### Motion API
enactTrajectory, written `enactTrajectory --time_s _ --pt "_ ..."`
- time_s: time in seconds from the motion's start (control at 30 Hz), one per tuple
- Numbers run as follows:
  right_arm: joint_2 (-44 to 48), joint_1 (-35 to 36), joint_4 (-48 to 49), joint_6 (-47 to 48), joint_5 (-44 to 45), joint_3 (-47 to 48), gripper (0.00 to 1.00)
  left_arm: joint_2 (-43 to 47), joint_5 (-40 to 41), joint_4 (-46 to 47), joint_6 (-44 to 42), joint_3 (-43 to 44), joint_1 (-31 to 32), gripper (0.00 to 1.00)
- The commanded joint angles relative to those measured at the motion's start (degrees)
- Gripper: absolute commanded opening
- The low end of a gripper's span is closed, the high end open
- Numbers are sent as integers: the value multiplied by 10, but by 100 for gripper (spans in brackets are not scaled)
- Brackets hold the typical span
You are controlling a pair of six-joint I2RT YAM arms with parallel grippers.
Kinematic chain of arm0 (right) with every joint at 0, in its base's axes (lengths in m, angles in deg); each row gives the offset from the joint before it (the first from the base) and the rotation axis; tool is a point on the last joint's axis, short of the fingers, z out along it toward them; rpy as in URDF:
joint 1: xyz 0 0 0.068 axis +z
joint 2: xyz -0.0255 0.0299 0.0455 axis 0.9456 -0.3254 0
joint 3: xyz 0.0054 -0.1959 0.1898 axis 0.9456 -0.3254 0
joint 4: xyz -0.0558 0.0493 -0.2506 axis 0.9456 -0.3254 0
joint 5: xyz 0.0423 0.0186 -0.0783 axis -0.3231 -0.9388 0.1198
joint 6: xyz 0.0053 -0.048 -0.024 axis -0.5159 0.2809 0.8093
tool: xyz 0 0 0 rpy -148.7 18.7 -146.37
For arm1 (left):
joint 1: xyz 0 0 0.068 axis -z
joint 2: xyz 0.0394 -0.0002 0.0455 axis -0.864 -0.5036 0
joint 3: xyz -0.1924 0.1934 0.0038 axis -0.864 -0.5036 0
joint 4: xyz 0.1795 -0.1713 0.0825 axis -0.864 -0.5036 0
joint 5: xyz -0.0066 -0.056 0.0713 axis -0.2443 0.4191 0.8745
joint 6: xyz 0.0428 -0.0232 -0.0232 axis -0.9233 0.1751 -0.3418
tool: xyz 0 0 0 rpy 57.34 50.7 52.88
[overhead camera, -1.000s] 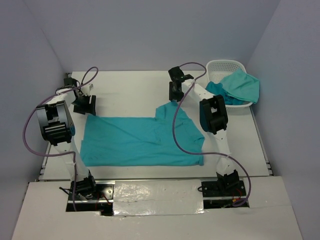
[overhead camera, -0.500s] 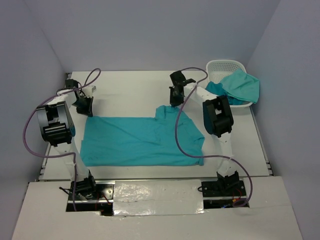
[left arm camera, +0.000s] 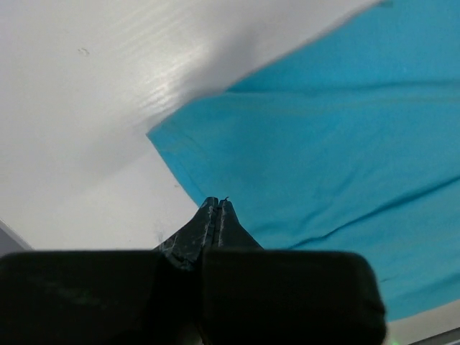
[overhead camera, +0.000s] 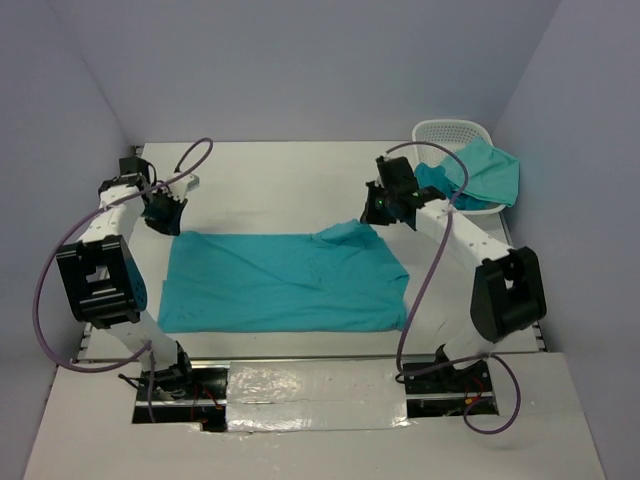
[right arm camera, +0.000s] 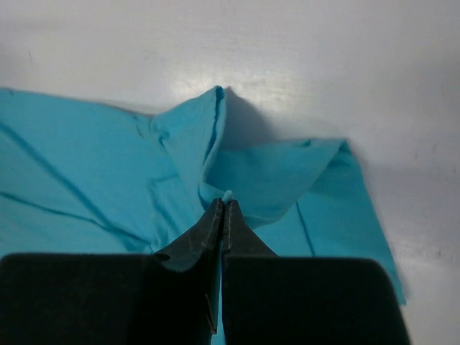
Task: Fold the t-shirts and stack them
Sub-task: Grap the side of the flattened tshirt furthest away from the robot with both arms
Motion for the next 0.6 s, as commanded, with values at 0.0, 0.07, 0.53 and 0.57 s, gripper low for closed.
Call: enactTrajectory --time_s 0.0,0.07,0.53,0.57 --pt "61 -3 21 -6 -9 -67 0 39 -8 -35 -70 -40 2 0" --pt "80 -3 40 -8 -20 -97 0 36 6 3 -55 -54 2 0" --pt "-1 29 63 -21 -39 -31 0 -170 116 84 228 101 1 70" --pt "0 29 63 -20 -34 -33 0 -175 110 74 227 102 2 70"
